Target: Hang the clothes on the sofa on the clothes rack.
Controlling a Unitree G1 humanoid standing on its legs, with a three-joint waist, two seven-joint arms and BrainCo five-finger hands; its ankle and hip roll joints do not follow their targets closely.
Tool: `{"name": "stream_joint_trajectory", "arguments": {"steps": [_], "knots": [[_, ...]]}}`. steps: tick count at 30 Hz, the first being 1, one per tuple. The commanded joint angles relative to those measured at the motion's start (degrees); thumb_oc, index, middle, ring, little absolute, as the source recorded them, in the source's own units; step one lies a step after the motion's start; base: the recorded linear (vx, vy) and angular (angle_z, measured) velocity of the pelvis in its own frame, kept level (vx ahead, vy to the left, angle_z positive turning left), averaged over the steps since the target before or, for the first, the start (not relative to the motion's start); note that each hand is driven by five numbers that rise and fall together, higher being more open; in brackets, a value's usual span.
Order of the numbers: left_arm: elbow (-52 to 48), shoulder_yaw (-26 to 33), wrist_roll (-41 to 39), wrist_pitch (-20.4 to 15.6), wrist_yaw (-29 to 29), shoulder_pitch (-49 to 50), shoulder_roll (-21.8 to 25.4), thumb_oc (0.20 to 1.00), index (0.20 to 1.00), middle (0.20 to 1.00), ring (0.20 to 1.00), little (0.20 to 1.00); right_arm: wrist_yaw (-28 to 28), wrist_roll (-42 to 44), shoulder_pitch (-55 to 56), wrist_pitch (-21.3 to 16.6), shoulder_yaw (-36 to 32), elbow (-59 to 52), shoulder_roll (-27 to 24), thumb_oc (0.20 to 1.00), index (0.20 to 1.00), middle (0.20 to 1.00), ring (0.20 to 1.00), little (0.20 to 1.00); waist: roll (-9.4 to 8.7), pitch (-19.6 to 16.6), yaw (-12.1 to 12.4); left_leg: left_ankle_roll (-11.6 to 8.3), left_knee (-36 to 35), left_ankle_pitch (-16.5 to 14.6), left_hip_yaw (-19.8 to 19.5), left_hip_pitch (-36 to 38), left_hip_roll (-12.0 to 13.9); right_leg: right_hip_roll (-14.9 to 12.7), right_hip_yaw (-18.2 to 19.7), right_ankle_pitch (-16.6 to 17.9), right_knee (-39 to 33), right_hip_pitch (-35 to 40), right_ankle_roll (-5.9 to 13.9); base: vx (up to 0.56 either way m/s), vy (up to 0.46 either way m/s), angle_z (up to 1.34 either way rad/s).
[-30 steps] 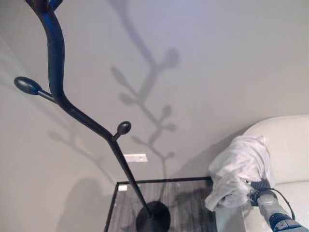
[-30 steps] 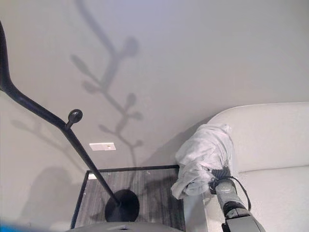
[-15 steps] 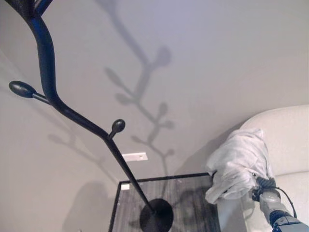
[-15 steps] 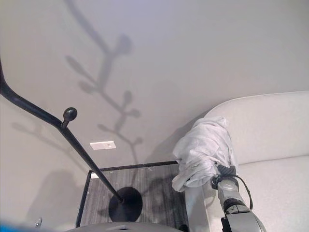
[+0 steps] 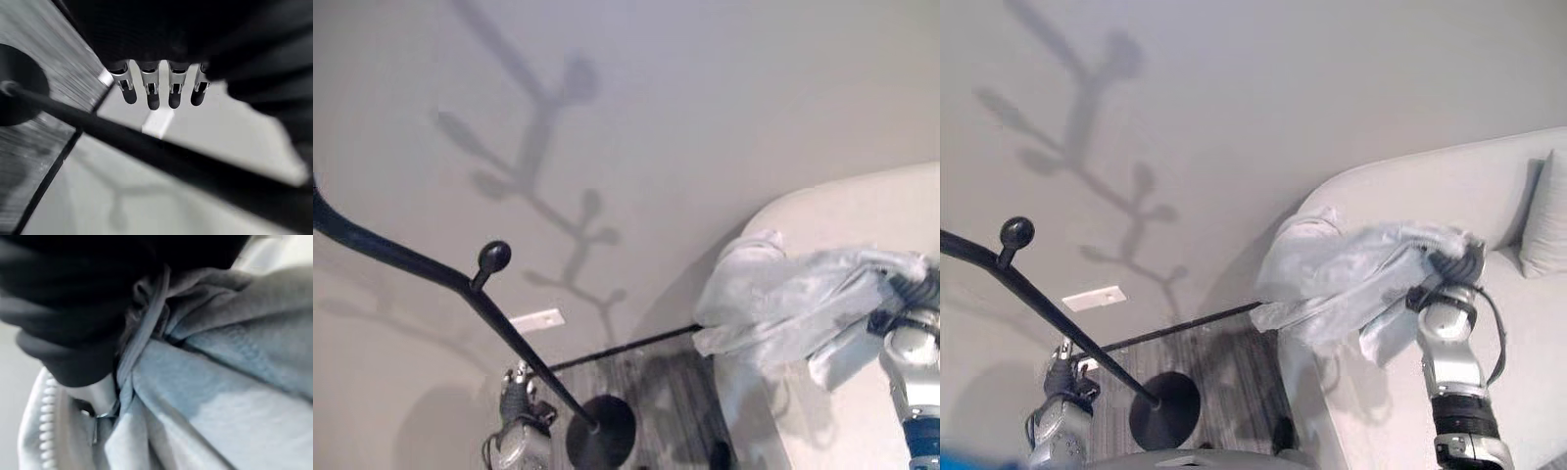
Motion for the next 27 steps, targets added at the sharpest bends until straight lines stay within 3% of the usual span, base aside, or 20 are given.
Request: {"name": "stream_joint_trajectory", "arguments": {"steps": [1, 7, 10, 17, 27], "knots": [[-1.75, -5.27, 11.67, -0.86, -2.37, -2.94, 4.2, 1.0, 1.0, 1.0, 1.0, 1.0, -2.62, -3.04, -5.94, -3.2, -0.05, -0.56, -4.93, 0.2, 0.2, 0.2, 0.2, 0.2, -1.12, -3.99, 0.3, -3.53, -4.12, 5.14, -3.79, -6.48, 2.69, 1.29, 0.33, -10.89, 1.0, 5.89, 1.94, -0.05, -0.041, -0.03], [-13.31, -13.59, 22.44, -1.13, -5.31, -4.32, 8.36, 1.0, 1.0, 1.0, 1.0, 1.0, -3.49, -3.99, -15.07, -4.79, 1.44, -4.34, -10.96, 0.2, 0.2, 0.2, 0.2, 0.2, -1.77, -4.26, -0.53, -4.21, -4.12, 5.2, -3.22, -6.03, 3.63, 2.35, 1.08, -10.89, 1.0, 6.45, 1.63, -0.03, -0.035, -0.05], [-14.77, -14.04, 24.18, -1.01, -5.13, -4.48, 8.96, 1.0, 1.0, 1.0, 1.0, 1.0, -2.84, -4.14, -16.99, -4.92, 2.64, -5.48, -11.8, 0.2, 0.2, 0.2, 0.2, 0.2, -1.74, -4.22, -0.74, -4.34, -4.12, 5.21, -2.91, -5.84, 3.82, 2.53, 1.17, -10.83, 1.0, 6.54, 1.58, -0.01, -0.003, -0.01], [-14.13, -12.18, 25.66, 0.5, -2.46, -3.48, 7.58, 1.0, 1.0, 1.0, 1.0, 1.0, -2.21, -5.76, -15.59, -3.67, 1.84, -7.52, -11.84, 0.2, 0.2, 0.2, 0.2, 0.2, -1.87, -4.75, -0.5, -4.44, -4.12, 5.29, -2.77, -5.38, 3.8, 2.67, 0.6, -10.9, 1.0, 7.37, 1.47, -0.01, 0.012, -0.02], [-13.88, -6.88, 26.8, 1.17, 0.64, 0.5, 6.88, 1.0, 1.0, 1.0, 1.0, 1.0, -2.14, -5.53, -15.99, -2.48, 2.44, -4.24, -13.1, 0.2, 0.2, 0.2, 0.2, 0.2, -2.82, -4.83, 2.06, -4.89, -4.12, 5.06, -4.02, -5.1, 3.75, 2.83, -0.97, -11.88, 1.0, 8.6, 1.17, 0.0, 0.017, 0.08]]}}
